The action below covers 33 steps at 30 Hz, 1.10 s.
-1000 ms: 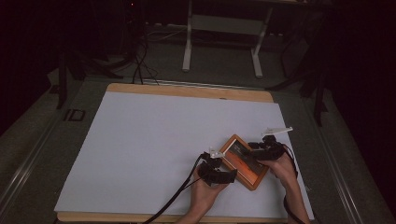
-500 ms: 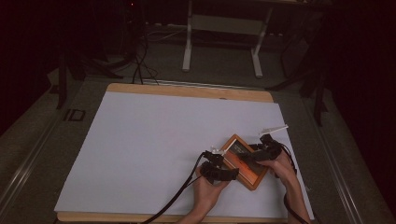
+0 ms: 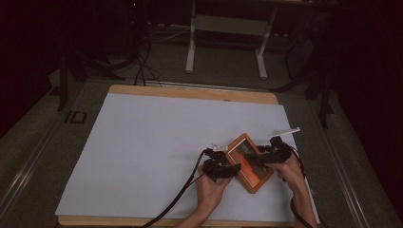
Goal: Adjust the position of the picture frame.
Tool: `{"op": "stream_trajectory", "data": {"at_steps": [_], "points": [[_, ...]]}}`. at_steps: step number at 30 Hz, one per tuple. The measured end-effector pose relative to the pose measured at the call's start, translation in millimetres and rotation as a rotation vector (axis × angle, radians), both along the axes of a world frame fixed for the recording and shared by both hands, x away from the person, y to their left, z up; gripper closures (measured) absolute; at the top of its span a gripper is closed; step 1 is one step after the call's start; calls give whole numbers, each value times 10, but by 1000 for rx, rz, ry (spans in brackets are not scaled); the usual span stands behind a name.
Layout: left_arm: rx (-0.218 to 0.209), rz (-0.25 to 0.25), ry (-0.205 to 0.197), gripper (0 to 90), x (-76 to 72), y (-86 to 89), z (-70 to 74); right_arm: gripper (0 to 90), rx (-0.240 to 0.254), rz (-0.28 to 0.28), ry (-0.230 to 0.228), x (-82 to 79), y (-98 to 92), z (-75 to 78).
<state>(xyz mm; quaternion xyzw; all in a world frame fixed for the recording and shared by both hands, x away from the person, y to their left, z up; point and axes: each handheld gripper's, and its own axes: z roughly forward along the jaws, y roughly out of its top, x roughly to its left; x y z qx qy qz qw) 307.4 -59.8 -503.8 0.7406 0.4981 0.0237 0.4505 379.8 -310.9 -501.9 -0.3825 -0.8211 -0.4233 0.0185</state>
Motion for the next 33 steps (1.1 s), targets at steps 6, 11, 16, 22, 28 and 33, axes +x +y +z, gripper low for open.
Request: {"op": "stream_trajectory", "data": {"at_steps": [6,11,16,22,28,33], "points": [[-75,-57,-8,560,33,80,135,387,62,31,-32,-80,-51,102],[-95,-82,-66,654,48,163,350,465,147,43,-71,-148,-137,181],[-102,-106,-113,683,69,281,471,476,191,82,-73,-145,-83,168],[-81,-115,-143,685,97,428,523,477,183,96,-94,-121,80,194],[-81,-107,-153,684,121,548,556,478,186,93,-119,-100,214,219],[-92,-103,-154,684,147,635,583,478,185,86,-133,-87,298,259]]}}
